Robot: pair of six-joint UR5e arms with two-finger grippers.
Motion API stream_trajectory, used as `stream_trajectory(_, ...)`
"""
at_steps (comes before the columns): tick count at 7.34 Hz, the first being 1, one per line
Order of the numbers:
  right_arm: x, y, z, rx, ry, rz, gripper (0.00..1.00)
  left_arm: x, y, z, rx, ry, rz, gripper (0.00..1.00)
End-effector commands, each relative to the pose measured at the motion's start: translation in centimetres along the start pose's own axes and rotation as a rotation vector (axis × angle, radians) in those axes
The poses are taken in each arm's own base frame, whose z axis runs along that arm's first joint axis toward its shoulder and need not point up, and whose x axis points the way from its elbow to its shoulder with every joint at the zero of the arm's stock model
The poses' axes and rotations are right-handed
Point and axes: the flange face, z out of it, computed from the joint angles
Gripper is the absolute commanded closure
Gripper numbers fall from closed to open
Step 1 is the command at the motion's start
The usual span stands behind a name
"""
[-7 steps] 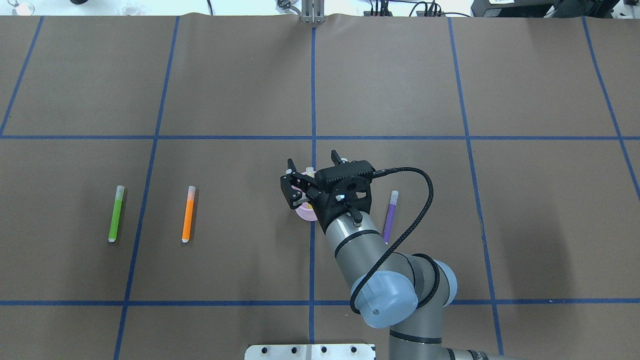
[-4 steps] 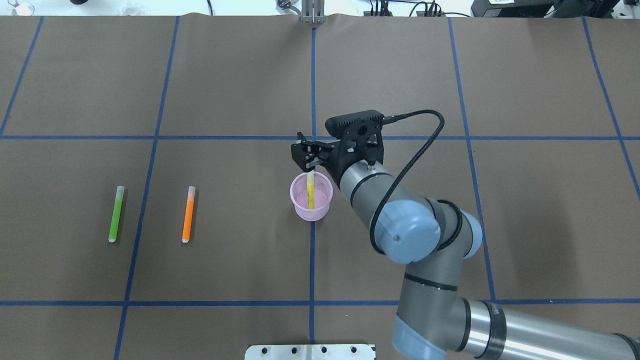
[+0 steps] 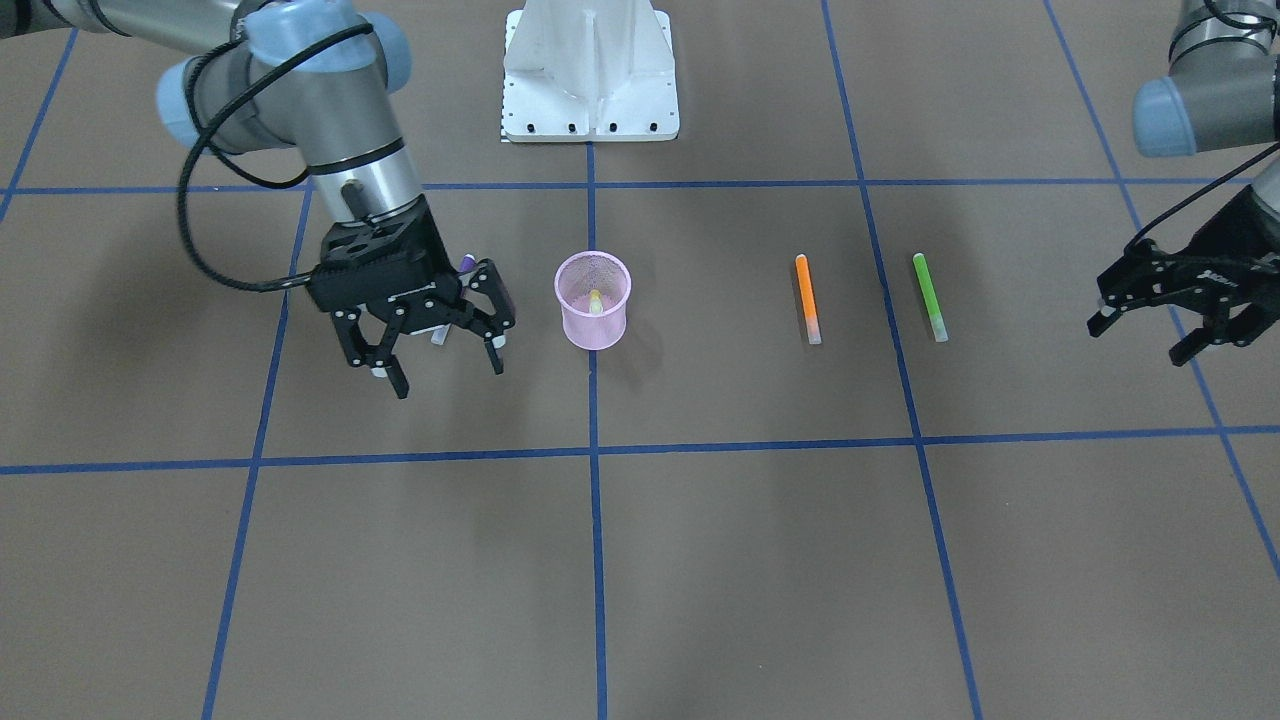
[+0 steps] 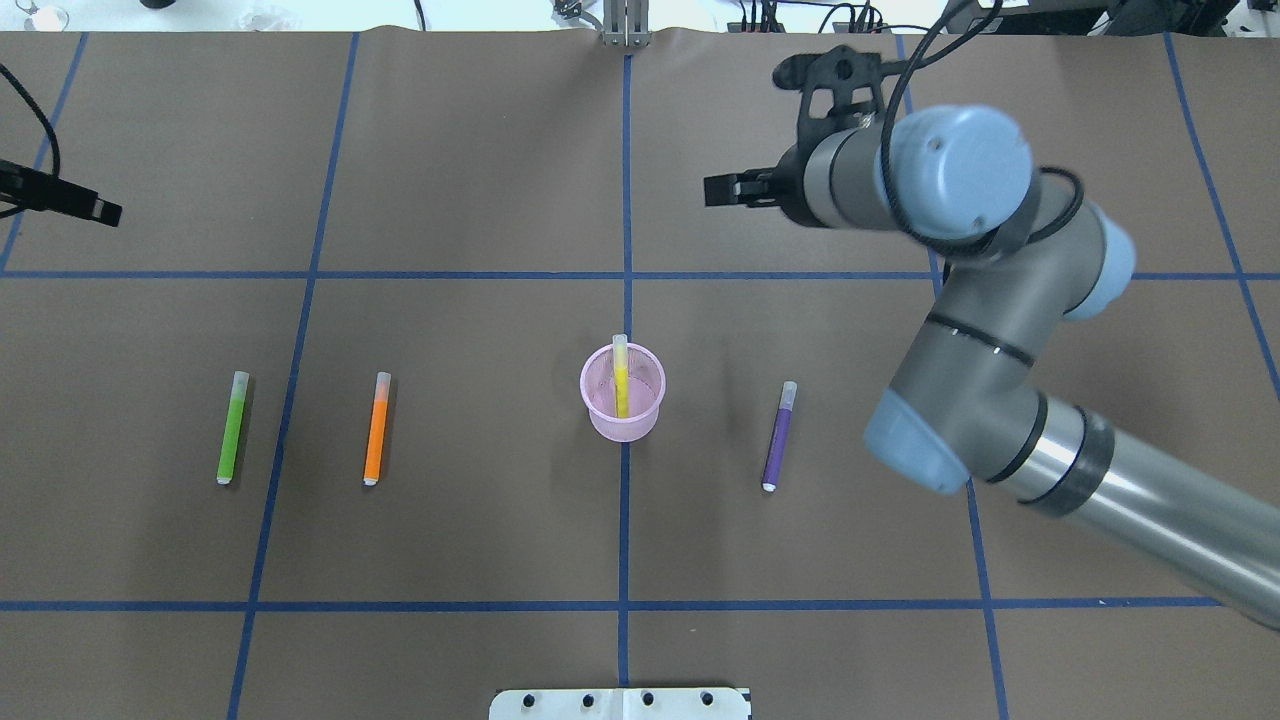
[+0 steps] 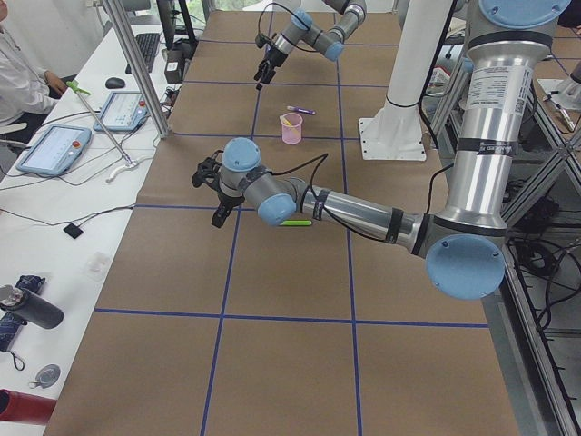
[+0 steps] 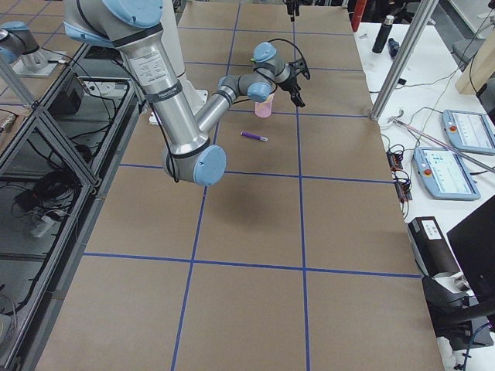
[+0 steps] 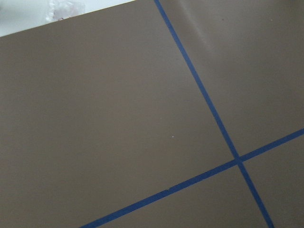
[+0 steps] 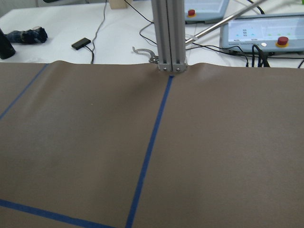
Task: Collect pens into pen holder
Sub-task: 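Raise the right gripper away while the left gripper reaches the green pen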
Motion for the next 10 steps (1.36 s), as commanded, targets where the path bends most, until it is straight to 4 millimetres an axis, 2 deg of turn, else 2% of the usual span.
stream_trajectory(1,7.9,-6.3,-3.5,-0.203,0.021,0.116,0.01,4.6,3.0,6.6,-0.048,-0.067,-0.088,0.0)
stream_trajectory(2,10.7,-8.1,-4.8,-0.243,0.054,0.068,0.01,6.8,4.8,9.4,-0.084,-0.077,-0.142,0.0)
stream_trajectory(4,16.8,-9.9,-7.2,-0.299,0.065,-0.031,0.01,8.8,7.3,12.8,-0.12,-0.105,-0.158,0.01)
stream_trajectory(5,17.5,-9.7,-7.6,-0.301,0.062,-0.042,0.01,9.6,8.0,13.7,-0.129,-0.119,-0.146,0.07)
stream_trajectory(6,17.5,-9.7,-7.7,-0.298,0.062,-0.042,0.01,9.5,8.3,14.1,-0.144,-0.156,-0.154,0.2)
stream_trajectory(7,17.5,-9.7,-7.8,-0.297,0.061,-0.043,0.01,9.9,9.0,14.8,-0.155,-0.185,-0.148,0.28)
stream_trajectory(10,17.4,-9.7,-7.8,-0.294,0.064,-0.039,0.01,9.2,10.0,14.9,-0.182,-0.213,-0.161,0.44)
